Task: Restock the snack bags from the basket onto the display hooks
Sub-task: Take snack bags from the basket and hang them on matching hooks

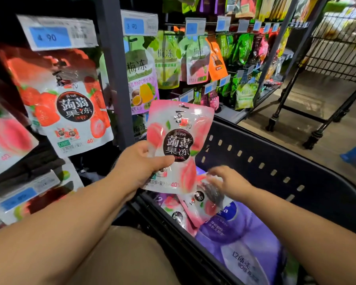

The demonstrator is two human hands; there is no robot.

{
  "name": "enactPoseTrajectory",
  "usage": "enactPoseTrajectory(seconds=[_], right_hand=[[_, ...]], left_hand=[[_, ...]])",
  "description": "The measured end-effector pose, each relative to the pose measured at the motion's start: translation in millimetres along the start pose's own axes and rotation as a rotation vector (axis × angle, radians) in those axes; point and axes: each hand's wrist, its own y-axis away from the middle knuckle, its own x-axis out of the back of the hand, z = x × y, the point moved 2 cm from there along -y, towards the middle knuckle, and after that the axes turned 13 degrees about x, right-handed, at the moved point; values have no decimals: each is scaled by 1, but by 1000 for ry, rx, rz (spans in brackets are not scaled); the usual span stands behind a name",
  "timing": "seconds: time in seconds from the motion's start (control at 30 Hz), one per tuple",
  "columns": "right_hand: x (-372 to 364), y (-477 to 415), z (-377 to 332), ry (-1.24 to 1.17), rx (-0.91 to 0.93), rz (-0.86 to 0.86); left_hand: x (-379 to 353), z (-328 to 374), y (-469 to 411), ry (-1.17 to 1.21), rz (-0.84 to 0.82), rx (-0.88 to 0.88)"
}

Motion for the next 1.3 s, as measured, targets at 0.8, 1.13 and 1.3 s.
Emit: enactPoseTrajectory(seconds=[0.8,1.13,1.3], right_hand=[[-85,6,51,776,328,-267],[-59,1,21,720,296,-192],[-16,-1,-9,139,-20,329]], left_hand=[[9,-5,-3,245,277,-137],[25,-7,10,247,305,-198],[43,-4,20,313,311,-197]])
